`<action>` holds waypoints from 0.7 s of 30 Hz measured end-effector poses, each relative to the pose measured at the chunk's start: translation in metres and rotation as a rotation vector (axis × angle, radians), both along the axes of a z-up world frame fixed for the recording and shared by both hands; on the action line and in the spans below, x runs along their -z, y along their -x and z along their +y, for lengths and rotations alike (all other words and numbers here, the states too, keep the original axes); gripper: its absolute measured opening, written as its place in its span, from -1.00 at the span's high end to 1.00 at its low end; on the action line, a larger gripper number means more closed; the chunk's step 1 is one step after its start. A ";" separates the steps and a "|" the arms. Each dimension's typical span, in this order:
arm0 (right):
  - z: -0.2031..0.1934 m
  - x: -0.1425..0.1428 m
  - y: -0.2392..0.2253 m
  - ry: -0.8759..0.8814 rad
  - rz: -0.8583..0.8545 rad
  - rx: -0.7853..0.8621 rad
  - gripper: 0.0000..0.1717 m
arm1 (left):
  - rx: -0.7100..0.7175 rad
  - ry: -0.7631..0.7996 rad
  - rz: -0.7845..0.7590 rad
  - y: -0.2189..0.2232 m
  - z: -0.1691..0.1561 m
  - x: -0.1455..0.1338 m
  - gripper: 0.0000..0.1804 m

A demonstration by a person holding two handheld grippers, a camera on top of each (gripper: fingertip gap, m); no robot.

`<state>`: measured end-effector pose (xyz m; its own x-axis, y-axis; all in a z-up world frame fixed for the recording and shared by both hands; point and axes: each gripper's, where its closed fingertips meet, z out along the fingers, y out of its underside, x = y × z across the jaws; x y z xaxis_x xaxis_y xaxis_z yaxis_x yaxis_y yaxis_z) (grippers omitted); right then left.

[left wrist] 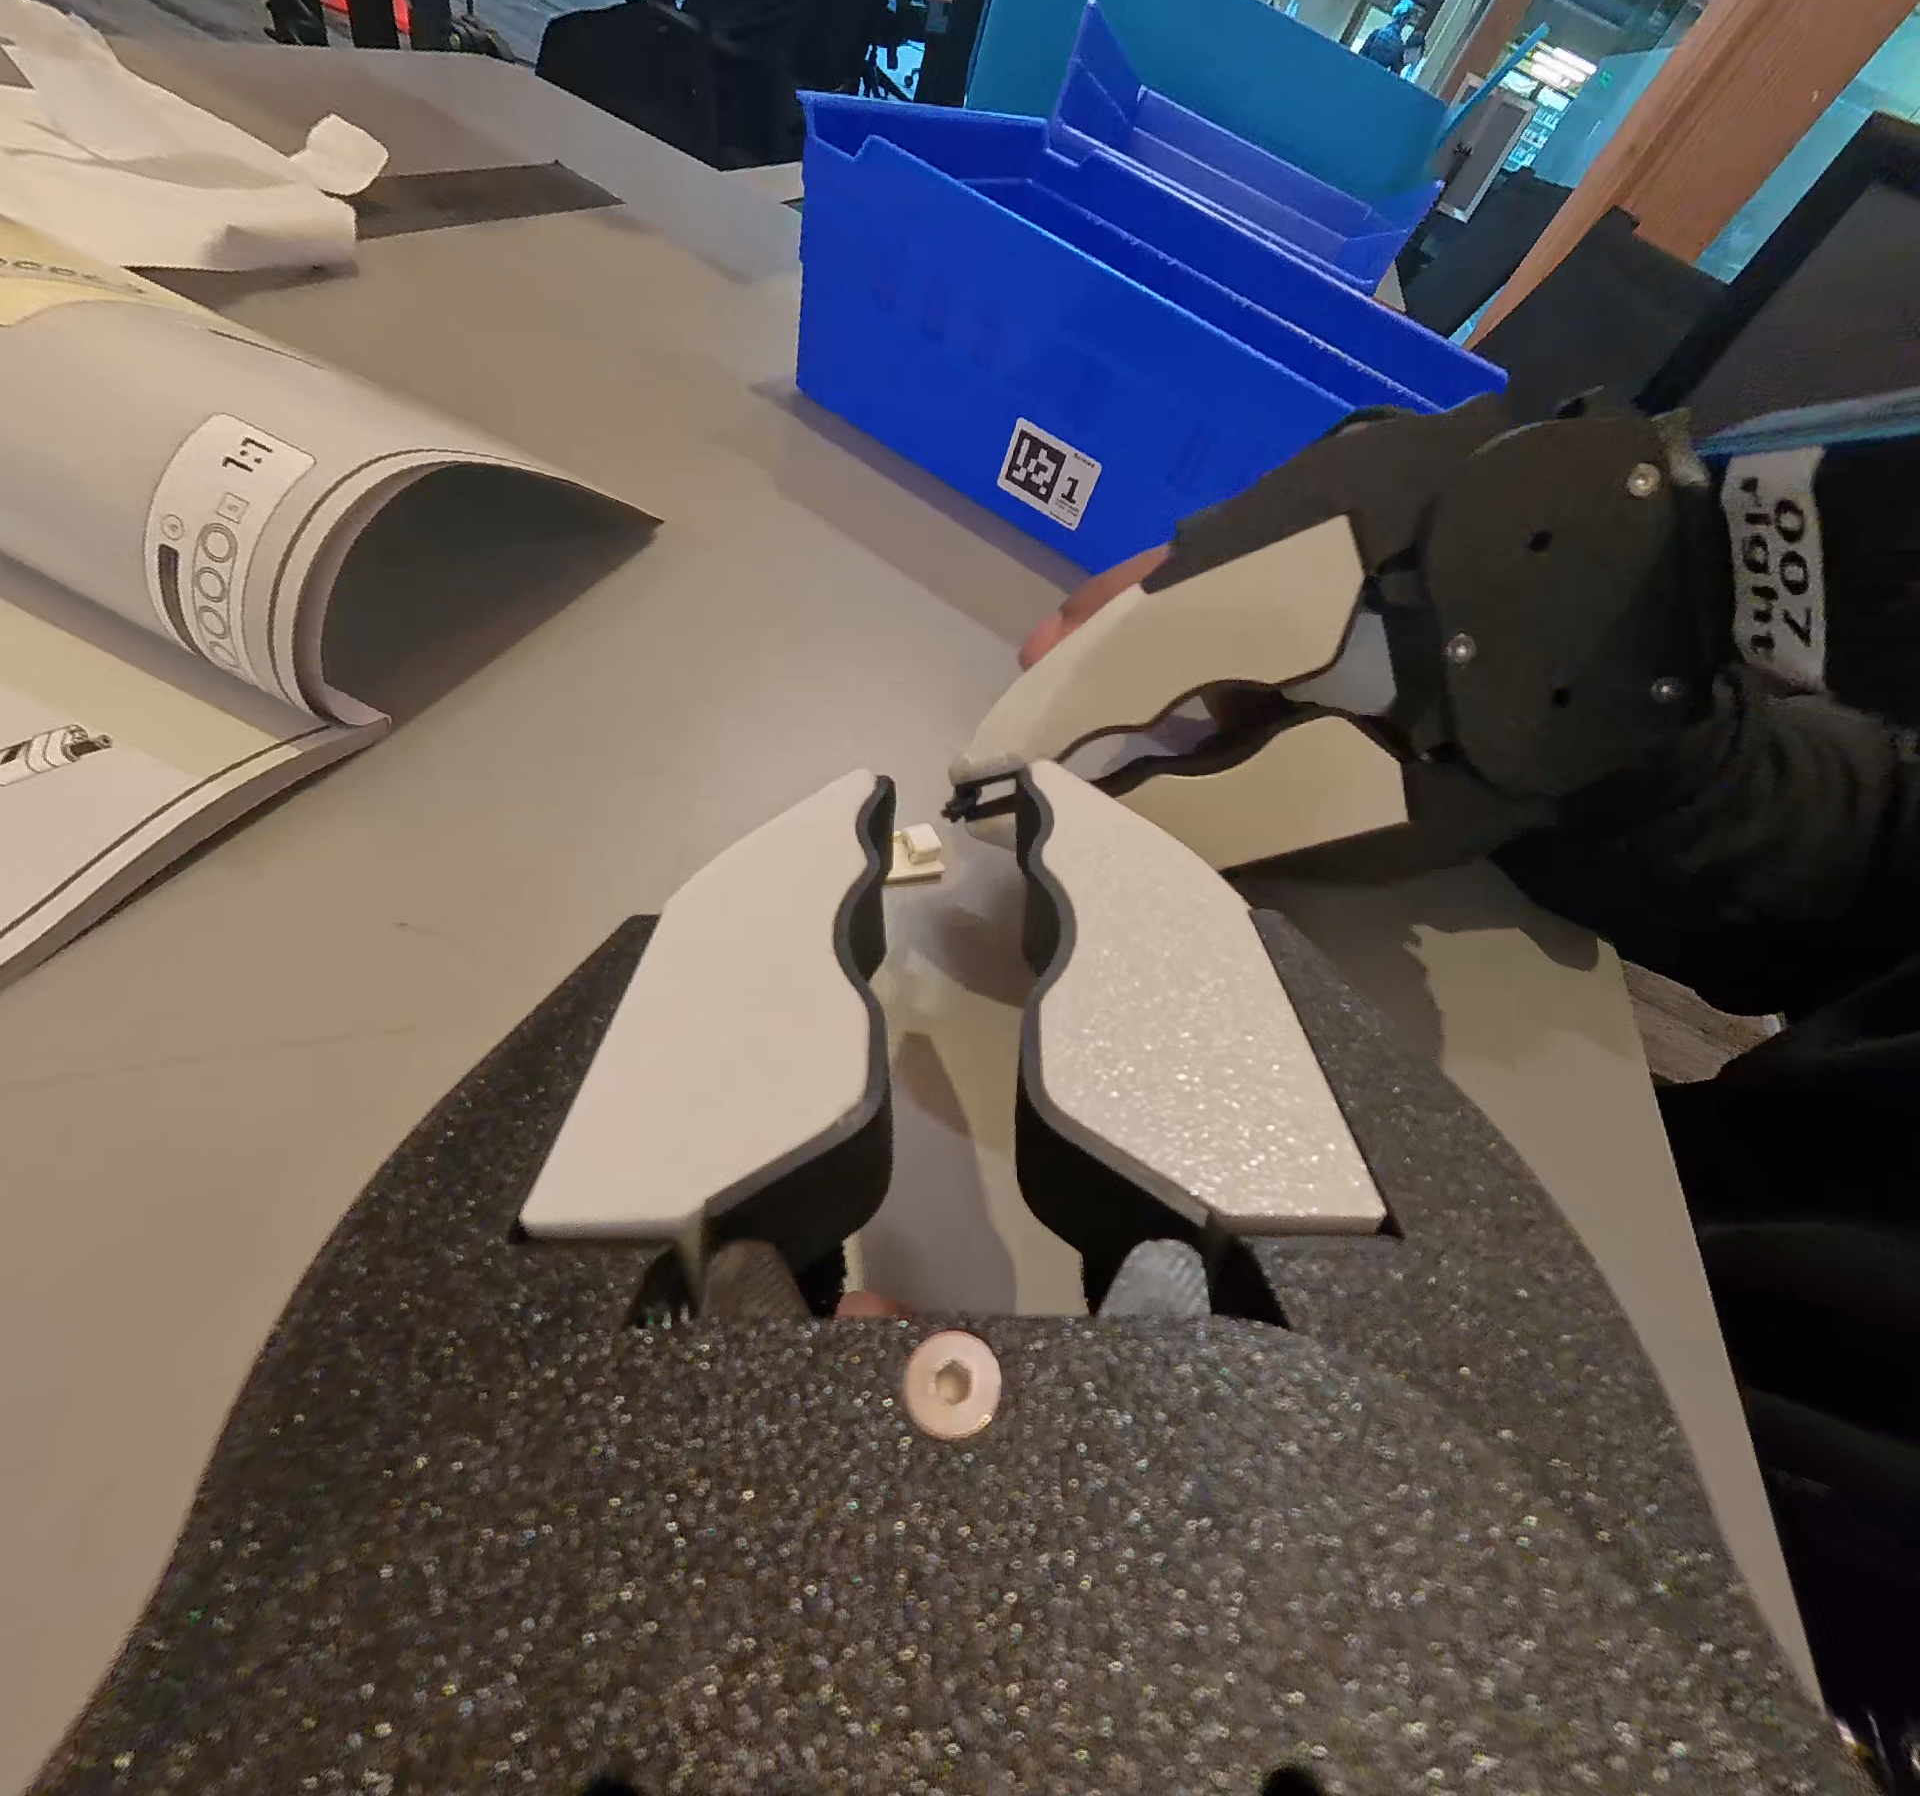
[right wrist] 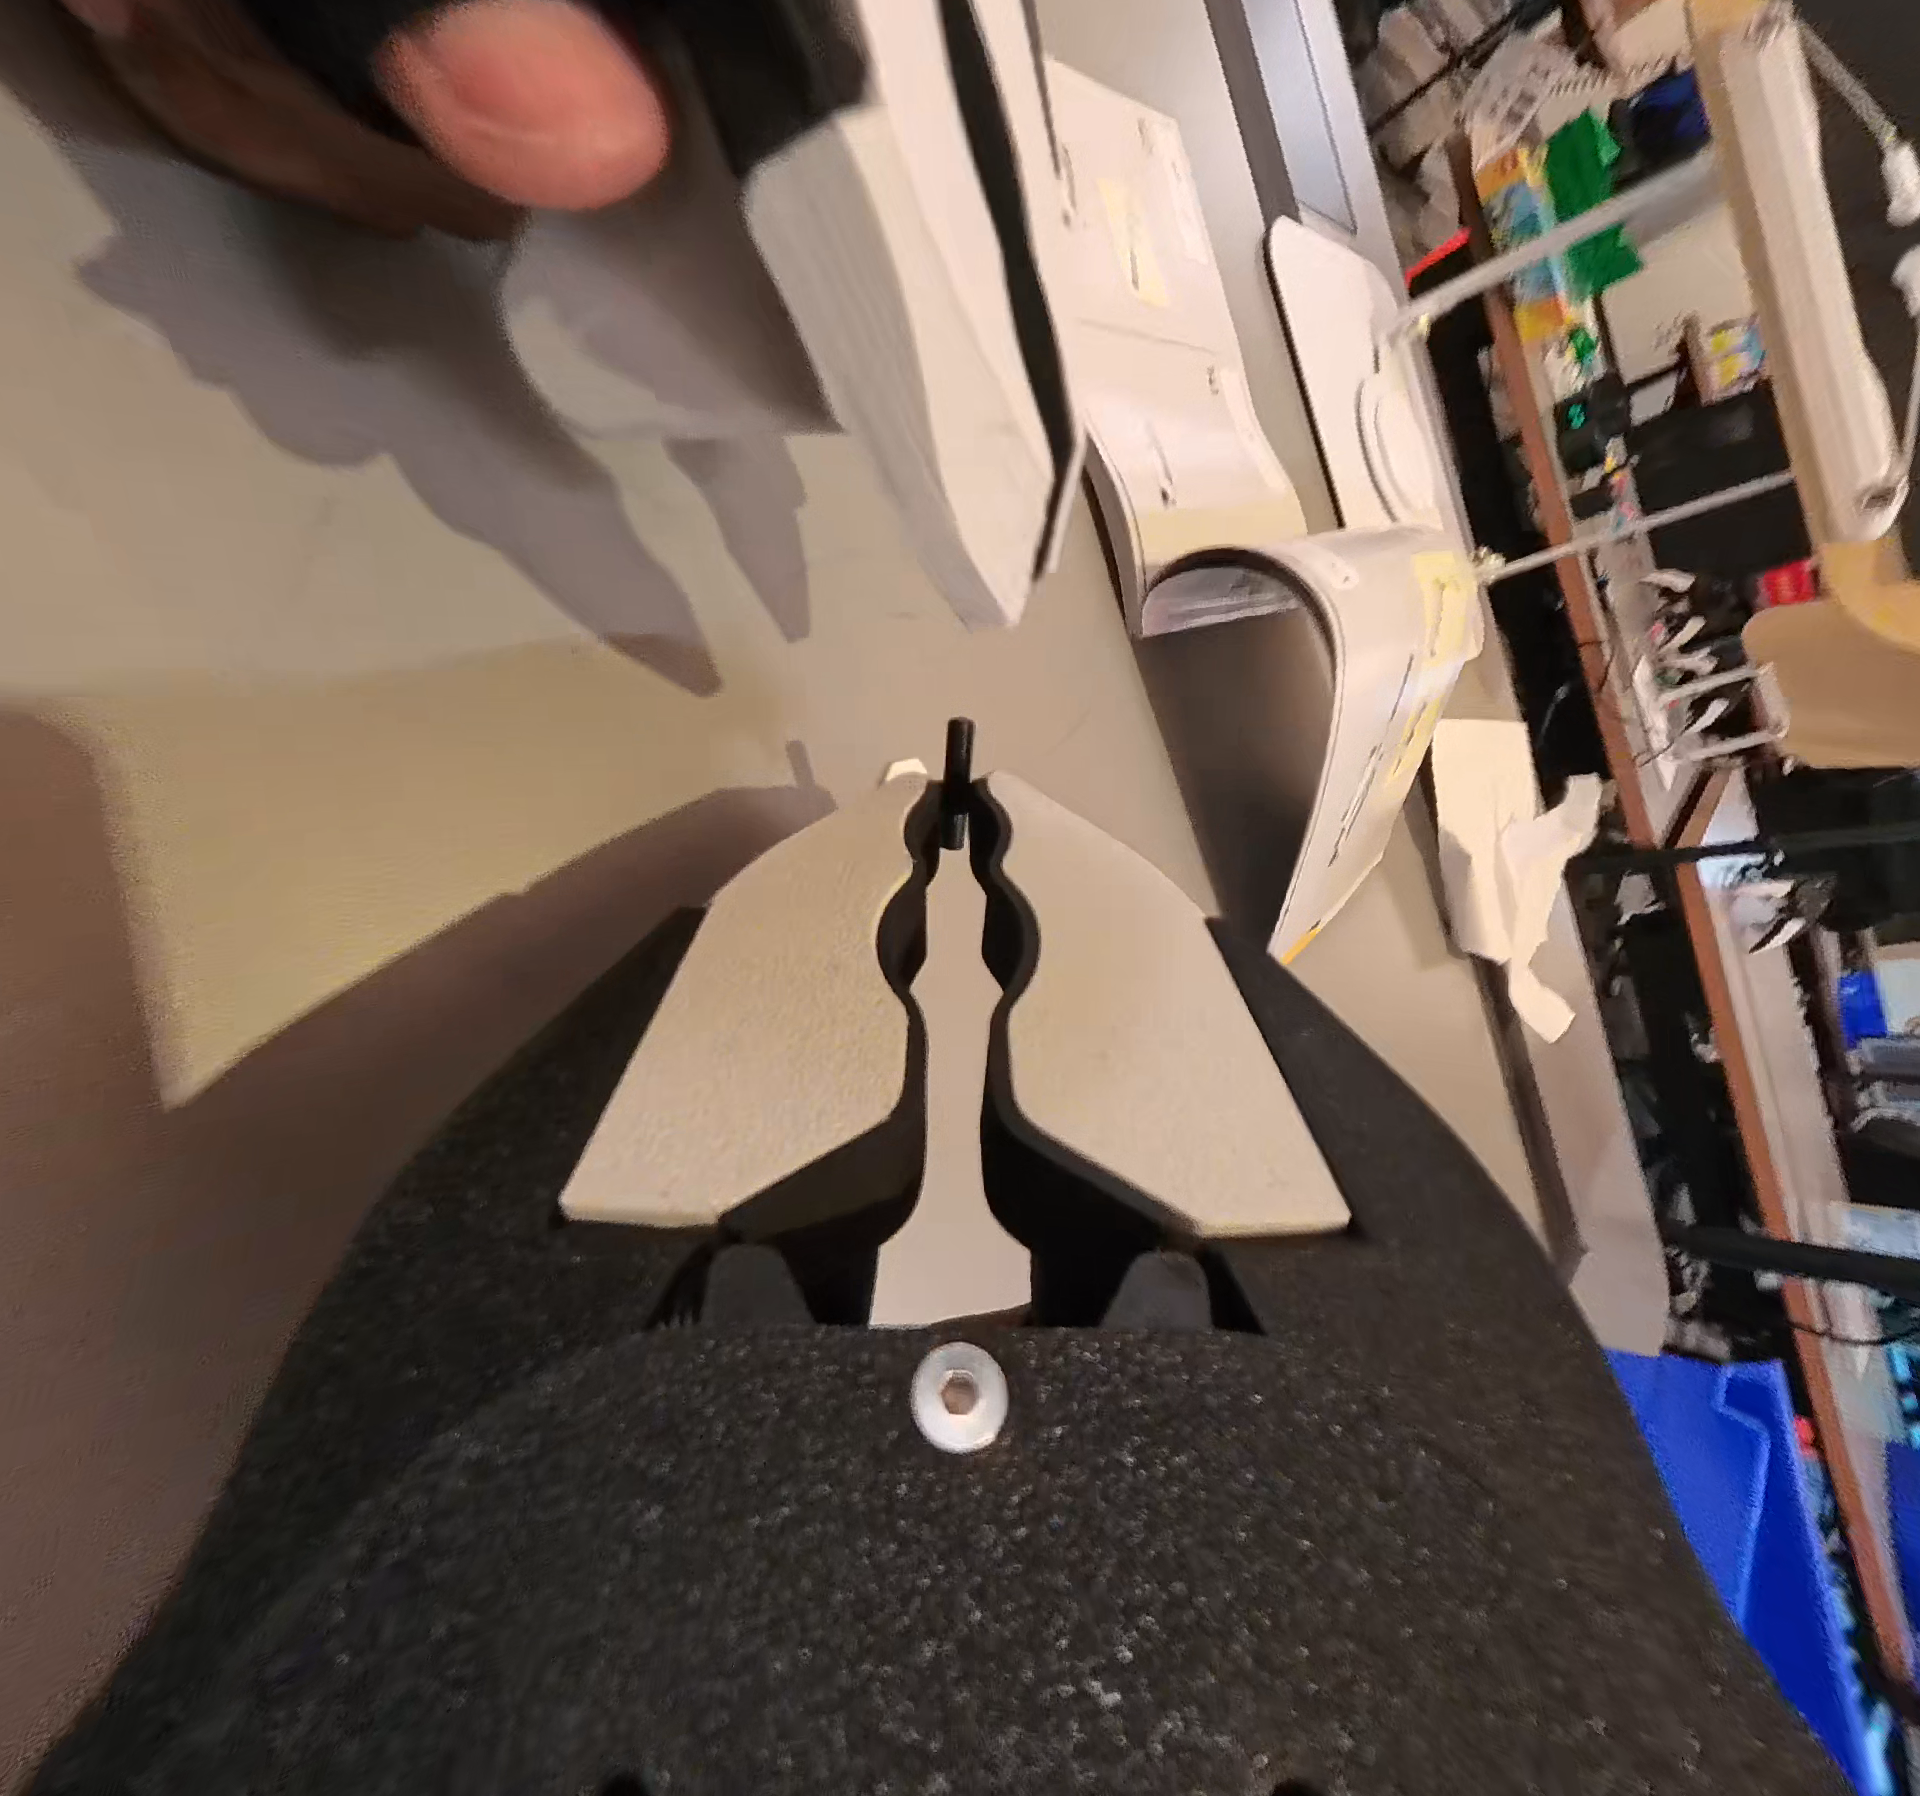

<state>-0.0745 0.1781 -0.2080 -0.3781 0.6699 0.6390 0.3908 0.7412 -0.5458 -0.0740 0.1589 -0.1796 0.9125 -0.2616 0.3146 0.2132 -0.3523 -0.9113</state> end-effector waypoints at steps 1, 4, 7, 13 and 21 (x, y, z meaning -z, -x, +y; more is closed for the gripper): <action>-0.004 -0.002 0.000 -0.015 0.014 -0.020 0.94 | 0.004 0.000 -0.003 0.000 0.000 0.000 0.75; -0.013 -0.004 -0.001 -0.057 0.040 -0.053 0.95 | 0.024 -0.005 -0.027 -0.003 -0.001 -0.002 0.75; -0.017 -0.004 -0.002 -0.092 0.054 -0.067 0.95 | 0.040 -0.009 -0.051 -0.006 -0.002 -0.003 0.75; -0.024 -0.011 -0.004 -0.134 0.117 -0.106 0.95 | 0.080 0.002 -0.056 -0.013 -0.003 -0.002 0.76; -0.029 -0.015 -0.007 -0.201 0.172 -0.145 0.94 | 0.125 0.008 -0.103 -0.017 -0.006 -0.003 0.78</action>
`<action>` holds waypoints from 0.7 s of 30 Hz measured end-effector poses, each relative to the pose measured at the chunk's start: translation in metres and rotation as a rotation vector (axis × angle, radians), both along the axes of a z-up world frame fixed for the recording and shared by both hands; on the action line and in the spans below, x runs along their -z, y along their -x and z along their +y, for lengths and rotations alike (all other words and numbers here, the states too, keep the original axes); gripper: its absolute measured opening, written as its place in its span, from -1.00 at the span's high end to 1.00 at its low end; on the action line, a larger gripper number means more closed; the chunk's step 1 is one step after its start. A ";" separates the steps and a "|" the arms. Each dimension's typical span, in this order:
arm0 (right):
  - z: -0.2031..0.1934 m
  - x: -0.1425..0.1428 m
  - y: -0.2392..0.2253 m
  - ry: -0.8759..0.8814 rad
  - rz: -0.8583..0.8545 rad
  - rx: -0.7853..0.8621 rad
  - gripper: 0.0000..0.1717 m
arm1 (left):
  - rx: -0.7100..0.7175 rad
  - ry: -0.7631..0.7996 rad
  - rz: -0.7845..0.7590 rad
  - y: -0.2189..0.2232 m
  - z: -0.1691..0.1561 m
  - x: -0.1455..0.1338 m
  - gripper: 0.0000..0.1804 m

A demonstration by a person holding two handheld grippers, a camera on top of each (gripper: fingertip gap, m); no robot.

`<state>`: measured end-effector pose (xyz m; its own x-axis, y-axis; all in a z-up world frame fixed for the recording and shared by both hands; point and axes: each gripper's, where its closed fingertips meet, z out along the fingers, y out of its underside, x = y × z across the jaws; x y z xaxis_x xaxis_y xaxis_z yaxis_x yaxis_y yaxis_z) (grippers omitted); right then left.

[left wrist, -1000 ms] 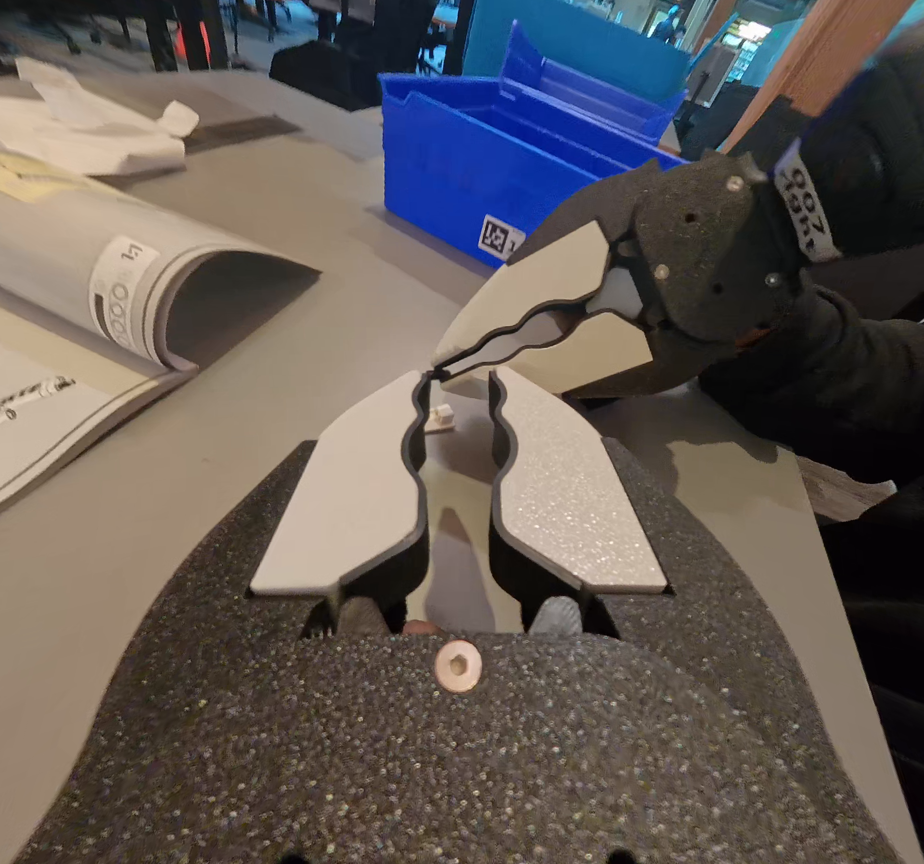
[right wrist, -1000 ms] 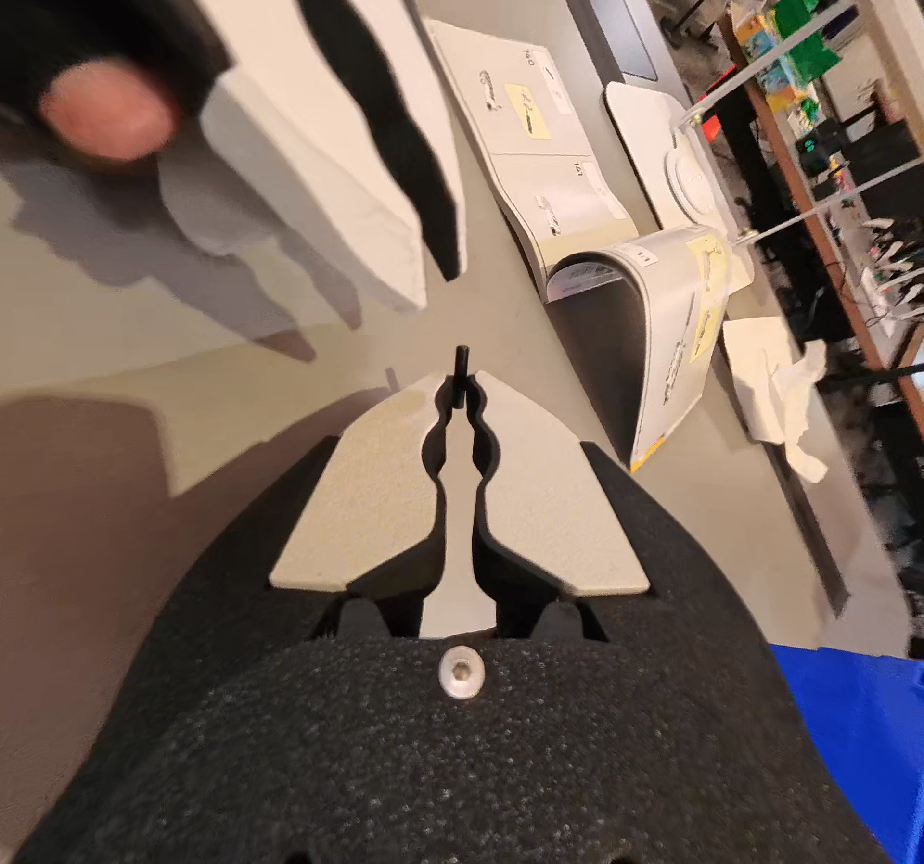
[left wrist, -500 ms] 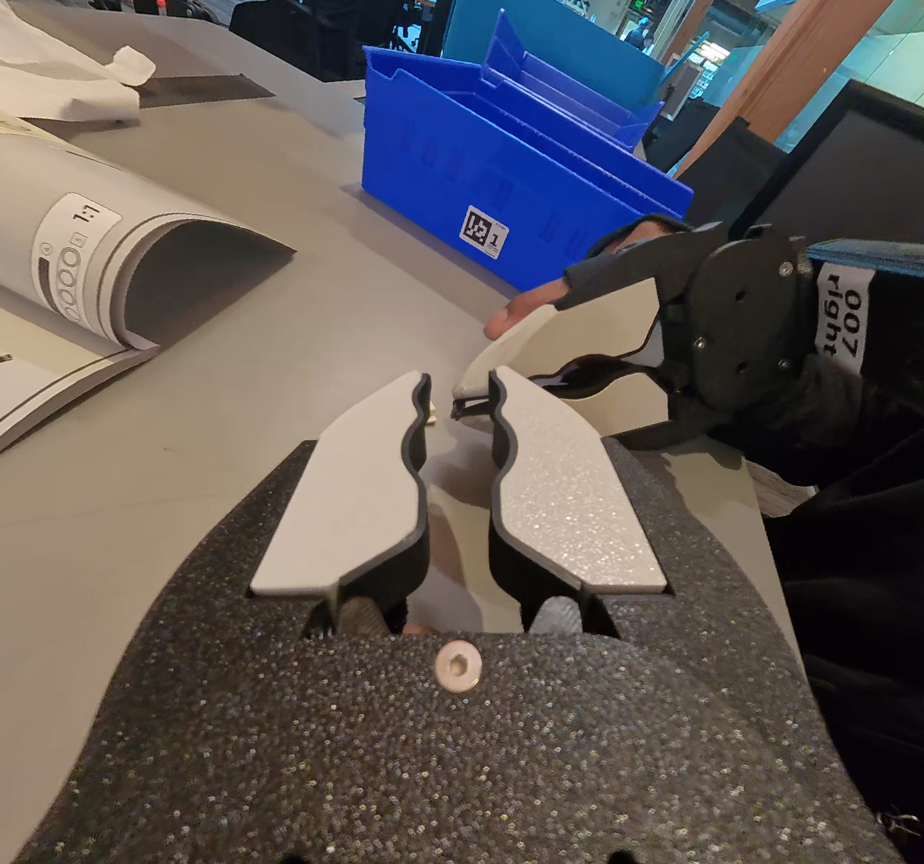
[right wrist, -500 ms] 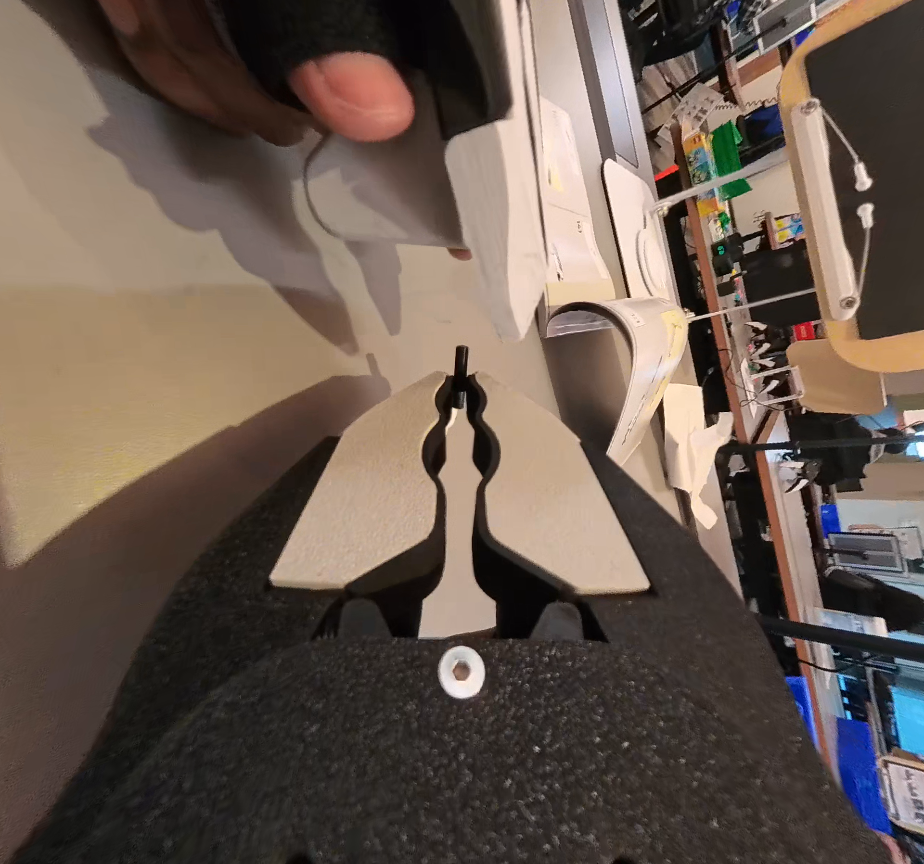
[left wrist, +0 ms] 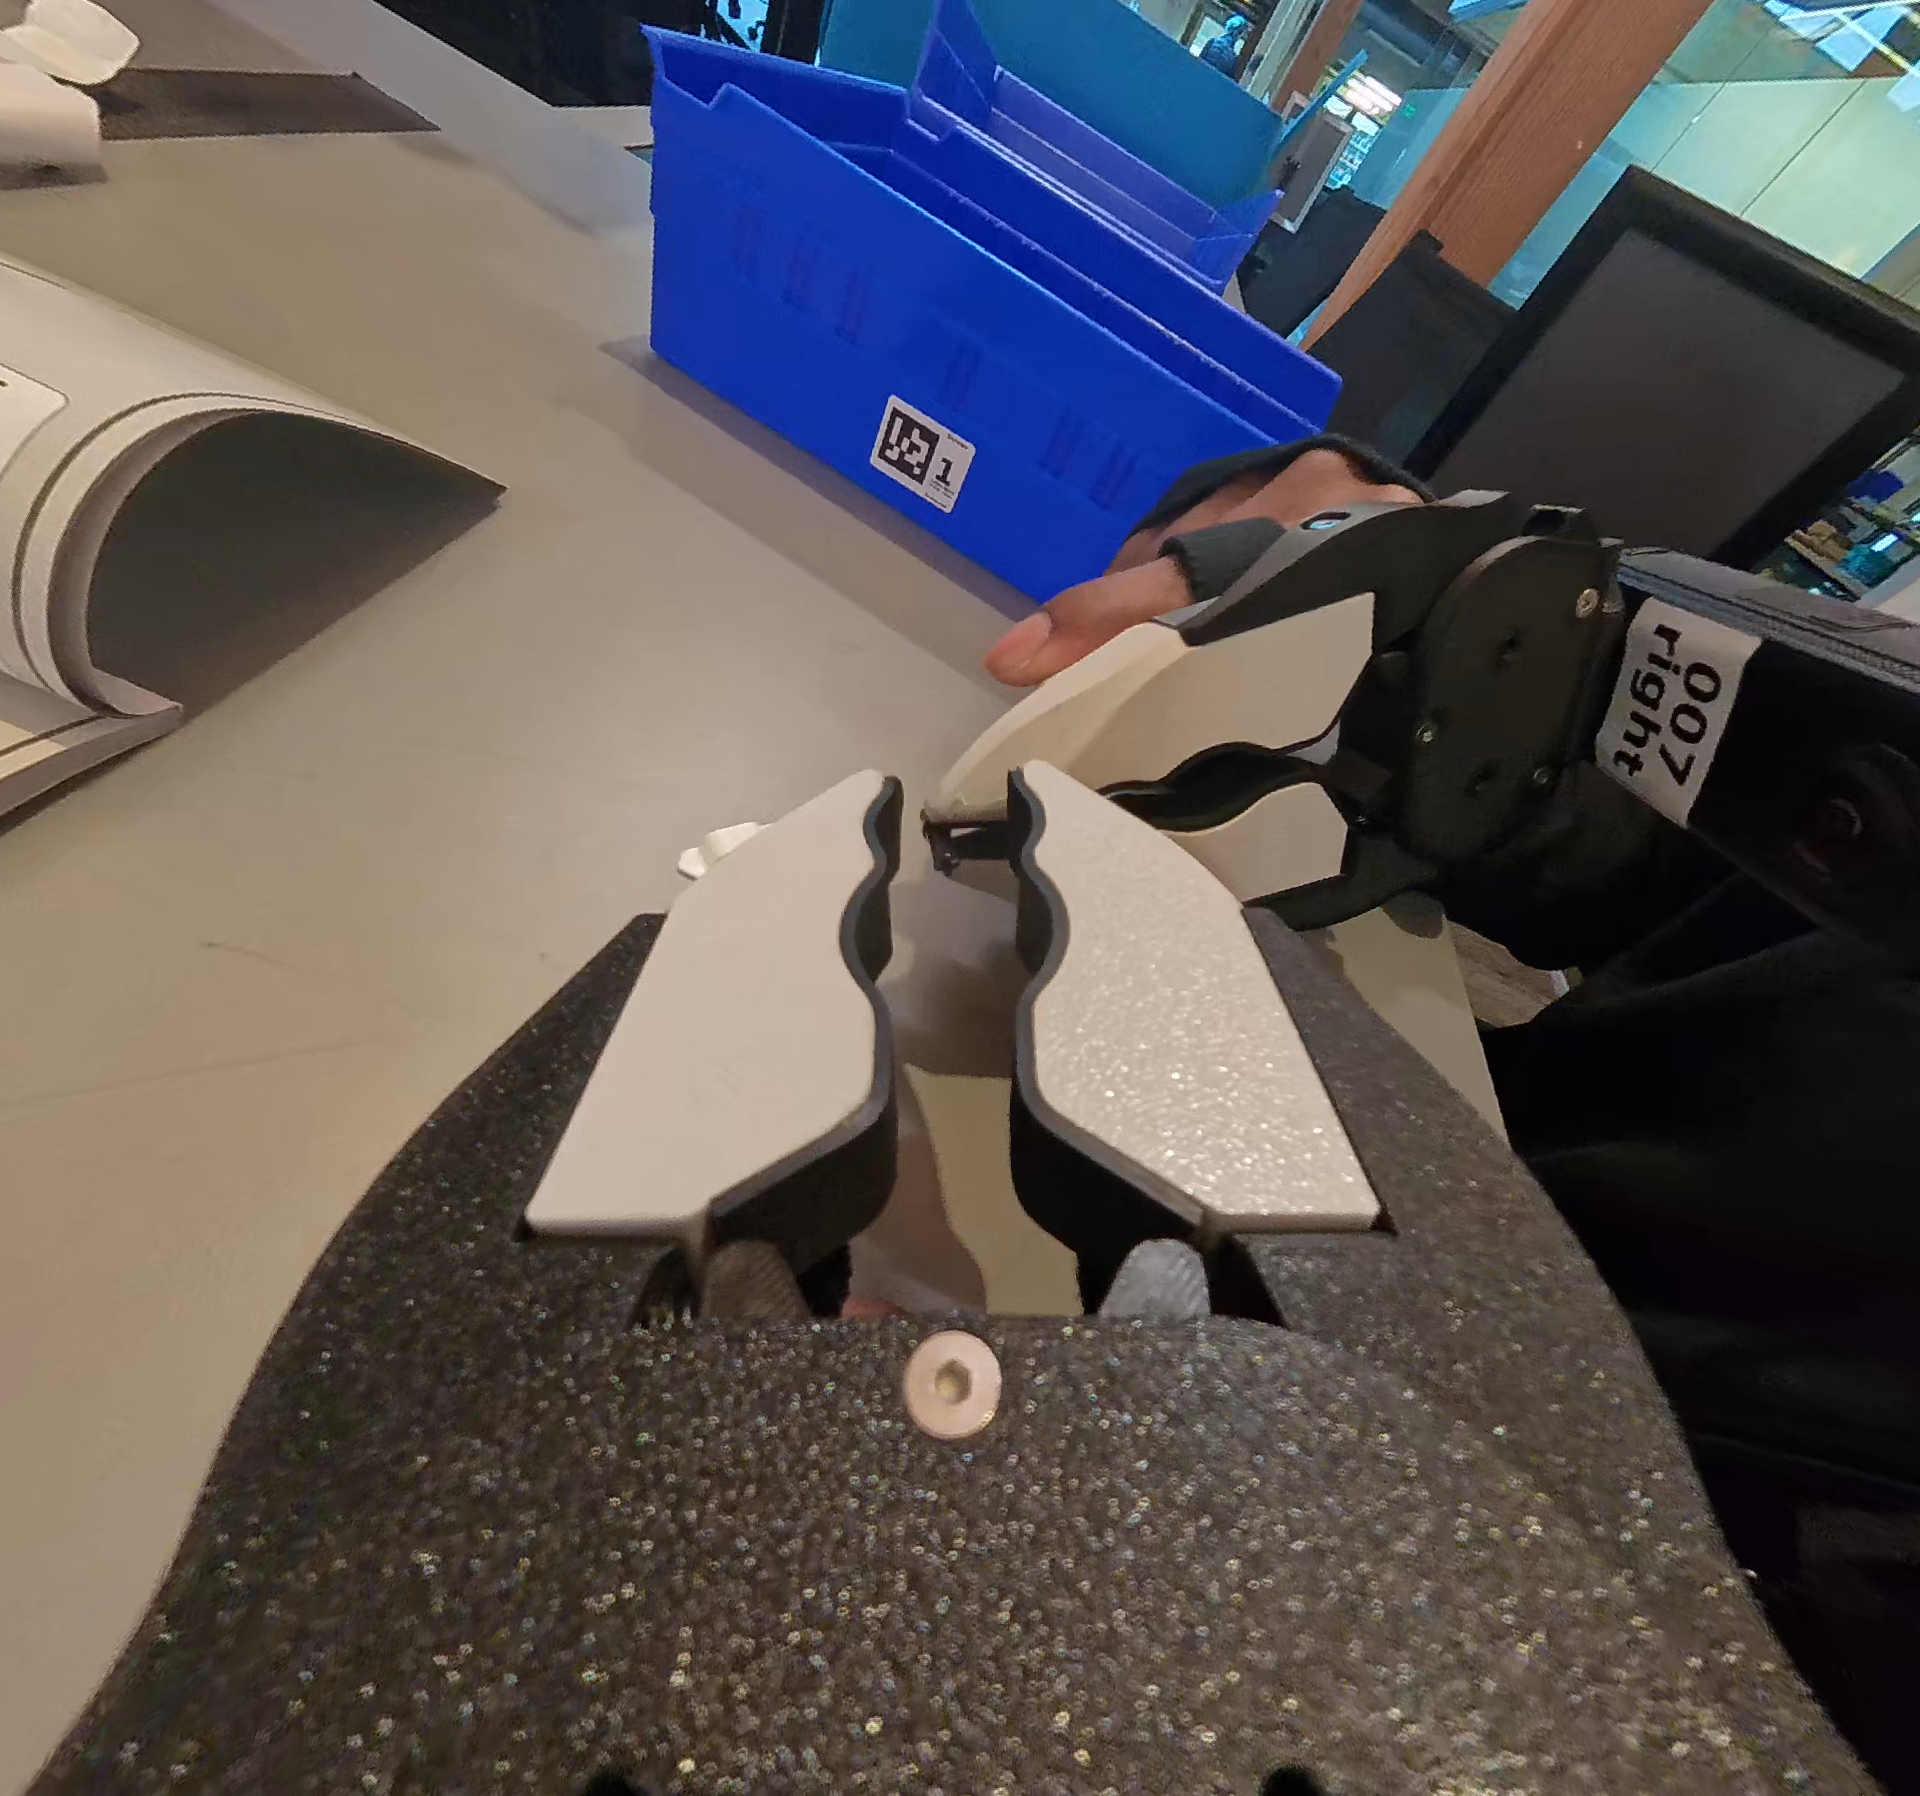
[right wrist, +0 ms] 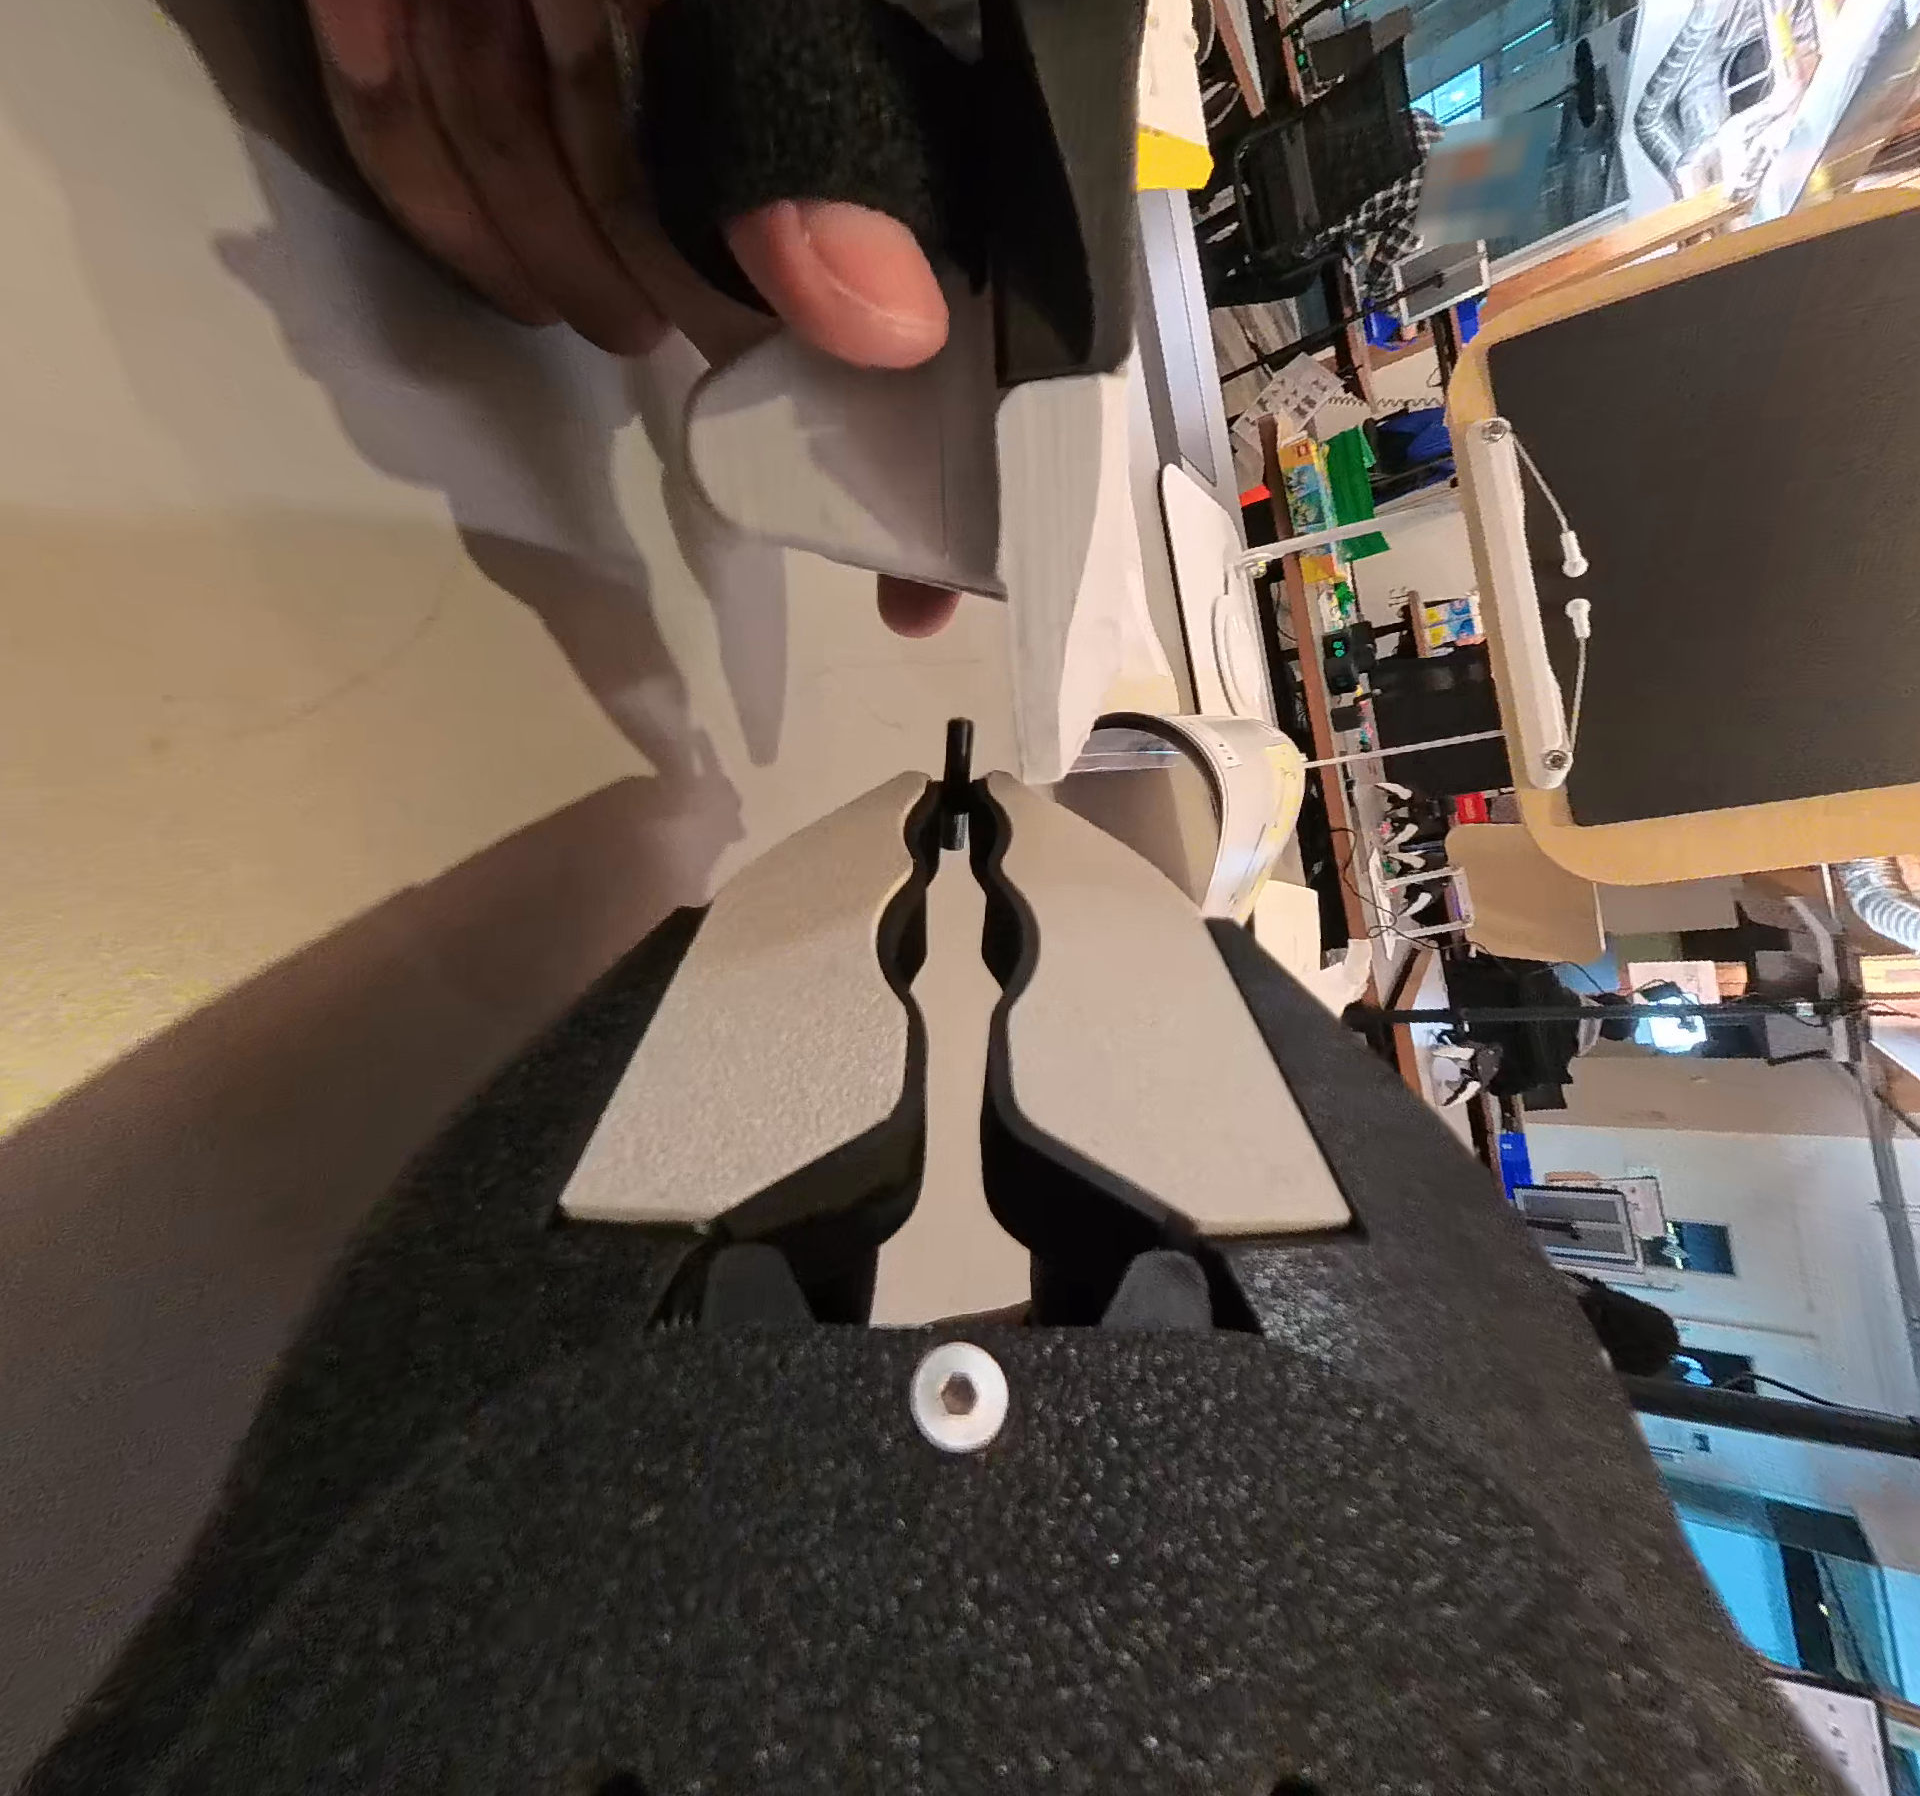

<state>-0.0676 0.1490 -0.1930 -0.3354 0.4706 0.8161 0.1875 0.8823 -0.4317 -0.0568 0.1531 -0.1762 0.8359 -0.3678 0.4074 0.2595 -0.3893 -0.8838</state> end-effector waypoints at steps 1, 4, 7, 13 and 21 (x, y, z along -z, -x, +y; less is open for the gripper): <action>0.000 -0.001 0.000 -0.004 0.008 0.001 0.95 | 0.005 0.001 -0.009 0.000 0.000 0.000 0.78; 0.002 -0.007 -0.001 -0.019 0.047 0.003 0.94 | 0.043 0.023 -0.036 -0.002 -0.003 0.001 0.79; 0.003 -0.009 -0.003 -0.023 0.063 0.002 0.95 | 0.072 0.027 -0.047 -0.005 -0.005 0.001 0.79; 0.001 -0.015 -0.006 -0.025 0.103 -0.017 0.95 | 0.076 0.026 -0.034 -0.006 -0.005 0.002 0.85; -0.002 -0.018 -0.008 -0.030 0.130 -0.037 0.95 | 0.070 -0.026 0.003 -0.008 -0.006 -0.003 0.95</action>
